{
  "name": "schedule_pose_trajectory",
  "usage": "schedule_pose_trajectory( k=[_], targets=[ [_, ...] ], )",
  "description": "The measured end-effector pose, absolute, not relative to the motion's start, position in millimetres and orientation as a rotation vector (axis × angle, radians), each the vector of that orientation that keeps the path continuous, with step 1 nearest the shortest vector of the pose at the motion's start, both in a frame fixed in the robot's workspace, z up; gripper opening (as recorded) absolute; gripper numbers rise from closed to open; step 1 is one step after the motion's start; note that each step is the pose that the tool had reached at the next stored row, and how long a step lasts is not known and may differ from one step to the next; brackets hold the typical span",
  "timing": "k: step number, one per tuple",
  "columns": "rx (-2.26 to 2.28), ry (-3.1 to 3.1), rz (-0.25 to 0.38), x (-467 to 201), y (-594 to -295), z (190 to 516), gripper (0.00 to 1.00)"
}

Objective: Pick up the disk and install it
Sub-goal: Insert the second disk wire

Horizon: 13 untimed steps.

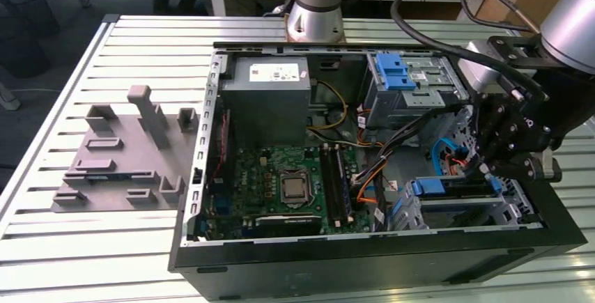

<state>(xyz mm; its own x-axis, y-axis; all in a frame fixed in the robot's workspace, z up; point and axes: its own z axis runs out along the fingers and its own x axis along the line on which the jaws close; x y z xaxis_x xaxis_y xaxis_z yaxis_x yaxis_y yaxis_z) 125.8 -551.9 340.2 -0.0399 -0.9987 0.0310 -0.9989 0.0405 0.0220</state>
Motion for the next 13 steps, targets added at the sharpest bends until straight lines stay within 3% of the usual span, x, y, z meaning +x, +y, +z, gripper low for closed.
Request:
schedule_pose_trajectory(
  k=[13],
  targets=[
    [2.153,-2.240,0.012,113,-551,352,0.11]
  ],
)
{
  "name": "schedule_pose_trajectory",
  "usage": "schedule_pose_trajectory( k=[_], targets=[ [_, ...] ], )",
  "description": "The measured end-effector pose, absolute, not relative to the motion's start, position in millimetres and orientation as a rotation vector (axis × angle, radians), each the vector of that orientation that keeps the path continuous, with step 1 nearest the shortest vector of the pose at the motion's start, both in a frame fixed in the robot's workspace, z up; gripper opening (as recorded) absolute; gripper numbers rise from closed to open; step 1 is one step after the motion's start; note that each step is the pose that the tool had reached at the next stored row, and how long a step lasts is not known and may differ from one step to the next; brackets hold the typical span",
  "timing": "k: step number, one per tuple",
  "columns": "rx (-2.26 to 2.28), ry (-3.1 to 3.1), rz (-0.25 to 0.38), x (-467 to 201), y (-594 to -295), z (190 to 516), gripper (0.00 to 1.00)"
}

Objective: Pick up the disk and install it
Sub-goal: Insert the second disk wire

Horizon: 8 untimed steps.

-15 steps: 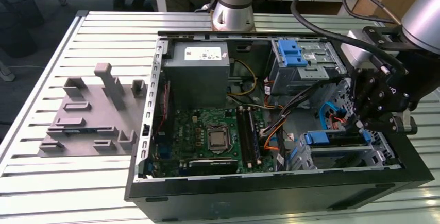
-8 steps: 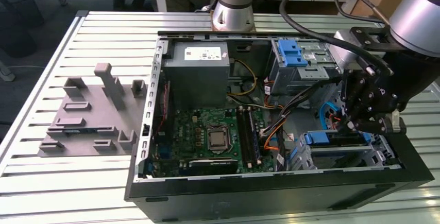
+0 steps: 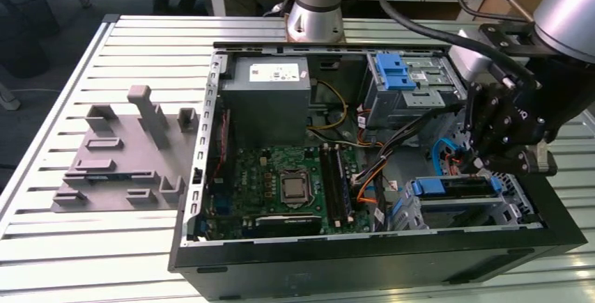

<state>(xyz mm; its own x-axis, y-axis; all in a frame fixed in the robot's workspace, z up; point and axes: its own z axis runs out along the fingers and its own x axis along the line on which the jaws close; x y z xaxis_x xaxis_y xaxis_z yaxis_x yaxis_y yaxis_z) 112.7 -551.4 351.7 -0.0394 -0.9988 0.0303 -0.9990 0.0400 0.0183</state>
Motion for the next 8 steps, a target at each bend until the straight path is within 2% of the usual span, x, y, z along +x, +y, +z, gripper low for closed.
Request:
schedule_pose_trajectory(
  k=[8],
  targets=[
    [2.154,-2.240,0.011,110,-551,367,0.11]
  ],
)
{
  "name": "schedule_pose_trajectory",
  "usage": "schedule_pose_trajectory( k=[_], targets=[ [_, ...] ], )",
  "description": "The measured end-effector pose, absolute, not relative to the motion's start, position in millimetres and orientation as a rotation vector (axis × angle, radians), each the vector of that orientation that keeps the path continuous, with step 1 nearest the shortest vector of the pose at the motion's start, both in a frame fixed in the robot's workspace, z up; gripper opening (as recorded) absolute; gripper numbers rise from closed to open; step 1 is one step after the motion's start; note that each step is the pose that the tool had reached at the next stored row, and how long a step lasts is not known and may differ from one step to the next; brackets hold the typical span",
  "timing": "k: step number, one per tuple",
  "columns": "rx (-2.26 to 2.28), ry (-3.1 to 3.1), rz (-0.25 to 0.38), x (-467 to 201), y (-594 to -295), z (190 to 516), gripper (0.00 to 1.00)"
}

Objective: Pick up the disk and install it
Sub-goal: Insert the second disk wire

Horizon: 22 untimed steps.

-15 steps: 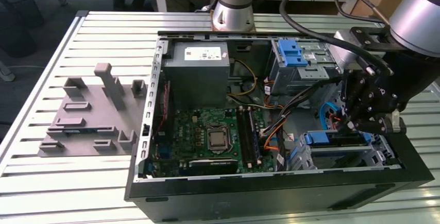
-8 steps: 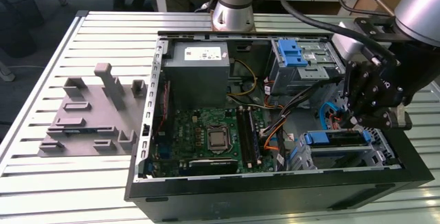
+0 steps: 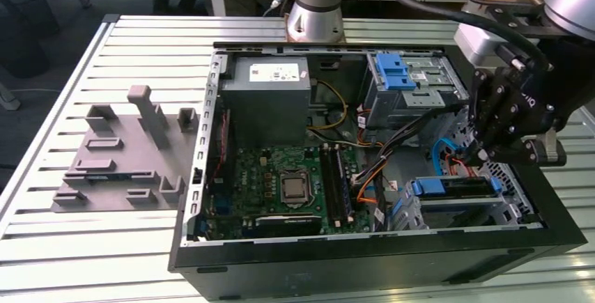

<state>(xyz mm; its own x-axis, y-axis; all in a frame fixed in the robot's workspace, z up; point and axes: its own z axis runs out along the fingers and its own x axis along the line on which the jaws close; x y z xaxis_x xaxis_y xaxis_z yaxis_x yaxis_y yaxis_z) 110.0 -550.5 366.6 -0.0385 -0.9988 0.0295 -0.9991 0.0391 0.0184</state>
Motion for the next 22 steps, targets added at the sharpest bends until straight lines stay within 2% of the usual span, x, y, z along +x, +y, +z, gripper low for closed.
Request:
schedule_pose_trajectory(
  k=[17,18,21,22],
  targets=[
    [2.154,-2.232,0.021,109,-528,369,0.11],
    [2.151,-2.229,0.027,109,-528,369,0.17],
    [2.145,-2.220,0.043,109,-527,367,0.18],
    [2.143,-2.218,0.047,109,-527,366,0.25]
  ],
)
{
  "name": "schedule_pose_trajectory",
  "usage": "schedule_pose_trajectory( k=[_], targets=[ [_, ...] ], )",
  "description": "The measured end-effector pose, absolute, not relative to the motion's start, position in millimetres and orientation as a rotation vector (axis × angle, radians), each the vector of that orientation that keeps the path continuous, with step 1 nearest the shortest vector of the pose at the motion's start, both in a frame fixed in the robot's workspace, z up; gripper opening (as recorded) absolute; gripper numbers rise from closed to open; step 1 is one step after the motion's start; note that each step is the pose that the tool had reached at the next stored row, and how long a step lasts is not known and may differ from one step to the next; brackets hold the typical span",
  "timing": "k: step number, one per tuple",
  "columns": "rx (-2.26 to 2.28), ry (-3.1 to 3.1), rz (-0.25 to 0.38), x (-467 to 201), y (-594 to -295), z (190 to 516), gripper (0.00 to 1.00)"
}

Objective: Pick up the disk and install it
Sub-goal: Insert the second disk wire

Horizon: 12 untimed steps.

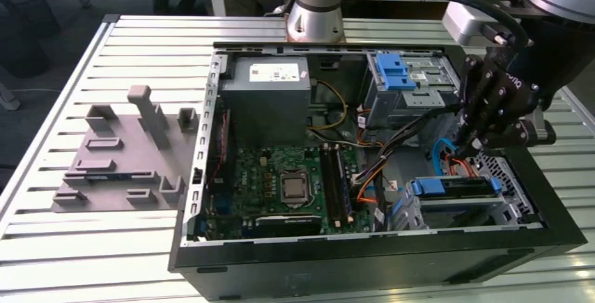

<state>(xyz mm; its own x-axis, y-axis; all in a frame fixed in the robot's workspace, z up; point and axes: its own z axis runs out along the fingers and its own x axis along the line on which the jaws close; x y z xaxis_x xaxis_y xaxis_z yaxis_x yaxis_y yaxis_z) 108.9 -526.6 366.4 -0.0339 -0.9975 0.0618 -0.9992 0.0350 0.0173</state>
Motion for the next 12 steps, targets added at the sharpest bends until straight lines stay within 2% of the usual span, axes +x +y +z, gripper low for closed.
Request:
schedule_pose_trajectory(
  k=[12],
  targets=[
    [2.141,-2.216,0.052,109,-523,354,0.23]
  ],
)
